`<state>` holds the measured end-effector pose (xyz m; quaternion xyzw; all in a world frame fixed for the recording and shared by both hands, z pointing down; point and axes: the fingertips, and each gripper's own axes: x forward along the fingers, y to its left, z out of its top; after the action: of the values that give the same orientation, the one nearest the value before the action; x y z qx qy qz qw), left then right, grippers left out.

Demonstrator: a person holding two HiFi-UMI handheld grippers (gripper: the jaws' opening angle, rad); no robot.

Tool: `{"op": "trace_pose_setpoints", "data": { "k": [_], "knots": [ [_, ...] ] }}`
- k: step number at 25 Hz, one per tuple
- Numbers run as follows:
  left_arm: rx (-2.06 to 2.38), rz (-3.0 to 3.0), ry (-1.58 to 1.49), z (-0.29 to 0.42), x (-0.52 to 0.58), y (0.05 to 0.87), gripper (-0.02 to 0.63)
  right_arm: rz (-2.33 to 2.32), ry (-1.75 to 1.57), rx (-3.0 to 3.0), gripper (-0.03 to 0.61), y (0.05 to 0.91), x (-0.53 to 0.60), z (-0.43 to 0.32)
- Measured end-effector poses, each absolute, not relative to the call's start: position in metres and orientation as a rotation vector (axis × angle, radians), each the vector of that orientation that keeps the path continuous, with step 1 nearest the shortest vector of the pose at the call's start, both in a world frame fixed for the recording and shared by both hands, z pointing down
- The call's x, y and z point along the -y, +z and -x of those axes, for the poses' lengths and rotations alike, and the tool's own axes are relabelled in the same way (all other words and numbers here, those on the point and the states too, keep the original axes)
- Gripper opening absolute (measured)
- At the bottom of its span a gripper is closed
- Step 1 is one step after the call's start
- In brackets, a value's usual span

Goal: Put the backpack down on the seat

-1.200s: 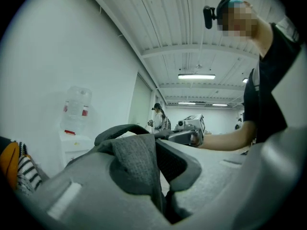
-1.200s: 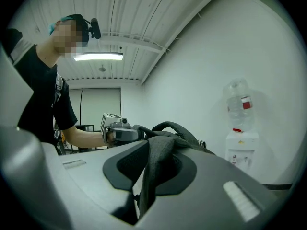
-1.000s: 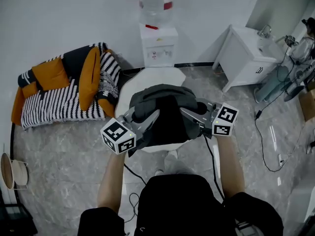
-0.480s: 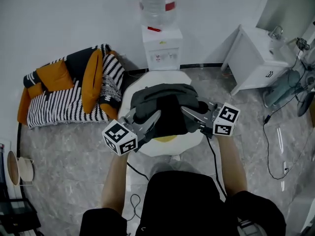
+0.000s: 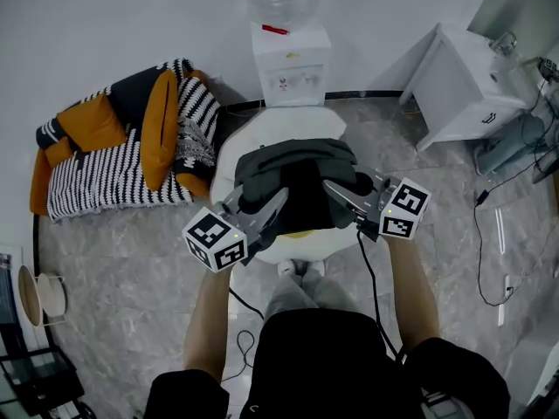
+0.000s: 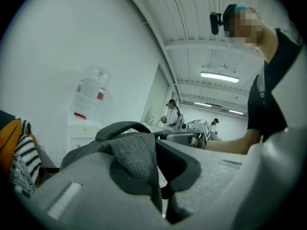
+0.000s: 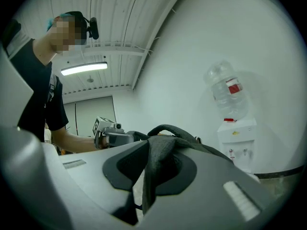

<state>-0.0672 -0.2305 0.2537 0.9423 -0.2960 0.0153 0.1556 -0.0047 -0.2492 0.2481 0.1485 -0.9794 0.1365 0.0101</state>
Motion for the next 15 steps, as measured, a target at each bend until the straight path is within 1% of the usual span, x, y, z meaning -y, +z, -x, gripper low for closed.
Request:
{"op": "trace_pose_setpoints", "data": {
  "k": [15],
  "knots": [
    [0.768,-2.591,0.084,0.081,0.252,0.317,0.025,-0.545,0.599,2.982,0.049,0.314,0.265,0.016]
  ]
}}
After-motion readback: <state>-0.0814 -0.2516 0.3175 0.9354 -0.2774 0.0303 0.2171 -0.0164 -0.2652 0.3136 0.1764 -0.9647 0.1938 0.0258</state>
